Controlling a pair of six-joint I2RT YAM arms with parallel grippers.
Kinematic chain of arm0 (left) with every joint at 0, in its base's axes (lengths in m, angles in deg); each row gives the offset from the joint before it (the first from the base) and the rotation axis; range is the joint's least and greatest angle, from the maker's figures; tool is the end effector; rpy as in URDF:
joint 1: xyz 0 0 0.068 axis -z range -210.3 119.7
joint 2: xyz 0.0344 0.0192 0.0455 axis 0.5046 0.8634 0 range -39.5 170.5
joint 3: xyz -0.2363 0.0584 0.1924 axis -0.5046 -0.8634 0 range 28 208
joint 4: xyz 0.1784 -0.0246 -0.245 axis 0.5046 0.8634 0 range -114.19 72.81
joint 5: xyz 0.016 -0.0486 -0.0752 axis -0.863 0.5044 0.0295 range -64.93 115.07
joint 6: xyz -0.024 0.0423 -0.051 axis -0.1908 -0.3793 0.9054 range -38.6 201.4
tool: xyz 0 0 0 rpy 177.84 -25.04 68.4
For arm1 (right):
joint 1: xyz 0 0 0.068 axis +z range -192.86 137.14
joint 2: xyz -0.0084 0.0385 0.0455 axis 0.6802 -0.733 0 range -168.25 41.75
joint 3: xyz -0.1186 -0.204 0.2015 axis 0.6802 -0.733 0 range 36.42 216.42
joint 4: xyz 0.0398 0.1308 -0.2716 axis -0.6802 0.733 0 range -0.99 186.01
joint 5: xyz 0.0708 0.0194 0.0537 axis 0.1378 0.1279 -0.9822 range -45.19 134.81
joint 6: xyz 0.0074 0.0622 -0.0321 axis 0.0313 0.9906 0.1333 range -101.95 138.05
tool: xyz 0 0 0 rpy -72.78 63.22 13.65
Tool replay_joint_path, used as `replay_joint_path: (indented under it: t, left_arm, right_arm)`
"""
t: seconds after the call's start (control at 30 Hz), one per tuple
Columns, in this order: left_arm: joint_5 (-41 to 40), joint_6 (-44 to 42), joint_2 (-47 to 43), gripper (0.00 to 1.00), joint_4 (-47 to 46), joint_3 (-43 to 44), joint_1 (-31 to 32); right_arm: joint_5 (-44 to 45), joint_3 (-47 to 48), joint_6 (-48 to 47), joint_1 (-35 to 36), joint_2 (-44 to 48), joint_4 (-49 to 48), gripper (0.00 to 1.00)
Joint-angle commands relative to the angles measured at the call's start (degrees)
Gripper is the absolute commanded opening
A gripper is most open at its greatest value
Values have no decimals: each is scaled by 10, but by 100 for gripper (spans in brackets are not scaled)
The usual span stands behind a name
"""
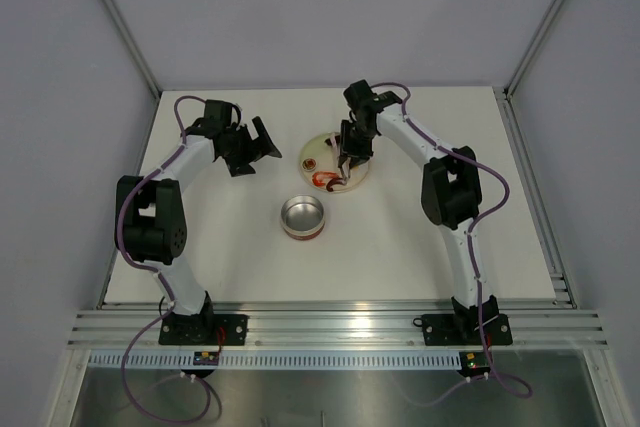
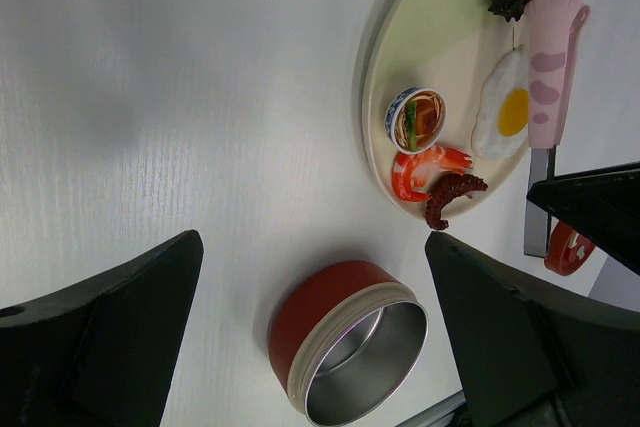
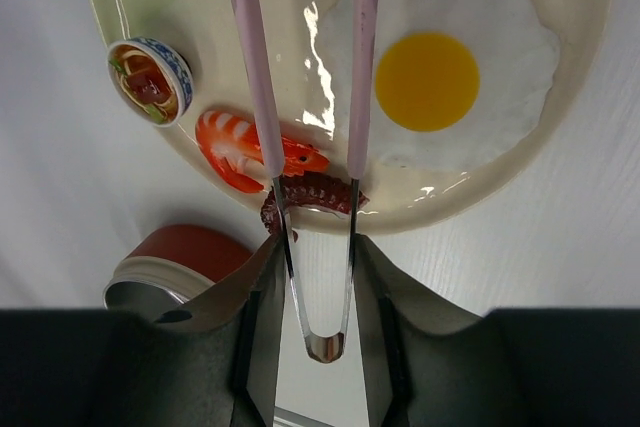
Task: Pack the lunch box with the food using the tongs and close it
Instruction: Place the clamp at the center of the board.
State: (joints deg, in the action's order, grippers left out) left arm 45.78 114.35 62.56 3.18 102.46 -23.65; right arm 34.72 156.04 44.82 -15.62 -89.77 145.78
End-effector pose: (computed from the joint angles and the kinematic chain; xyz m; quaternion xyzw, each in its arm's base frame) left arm 0.4361 -0.0714 0.2234 -0.1607 0.9258 -0.2616 0.2205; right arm 0.4972 0.2672 0.2171 -0.0203 0.9789 0.1606 0.1249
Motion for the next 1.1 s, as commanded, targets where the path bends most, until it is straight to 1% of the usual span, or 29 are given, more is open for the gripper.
replay_joint_path:
  t: [0.0,0.23,0.33,0.63,0.7,0.73,0.77,0.87,0.93,1.07]
  left_arm:
    - [-3,-10,-2,99,-8,-1,-5]
    - [-1,-9,-1,99,-9,-2,-6]
    - [-1,-9,1,99,-9,-2,-6]
    - [-1,-8,3,99,-10,-2,-6]
    - [-1,-7,4,99,-11,-3,-6]
    - [-1,-6,4,99,-11,-3,-6]
    - [0,-7,4,99,-11,-2,-6]
    - [-1,-9,2,99,-8,-2,-5]
    - [-3,-10,1,99,-7,-2,-5]
    - [-1,-10,-4,99,-6,-4,-6]
  right_arm:
    - [0,-22,-7,-2,55,-10,37]
    - [-7,-51,-8,-4,82,-20,28]
    - [-13,-54,-8,-4,90,-19,25]
    - [-21,-85,-8,-4,137,-25,26]
    - [-19,-90,-9,-4,144,-25,24]
    - [-17,-91,-10,-5,145,-25,23]
    - [-17,-95,-11,-4,145,-25,18]
    - [-16,-112,-16,-4,152,-26,9]
    - [-12,-126,-18,-4,165,-31,8]
    - [11,-181,-29,-4,206,-32,6]
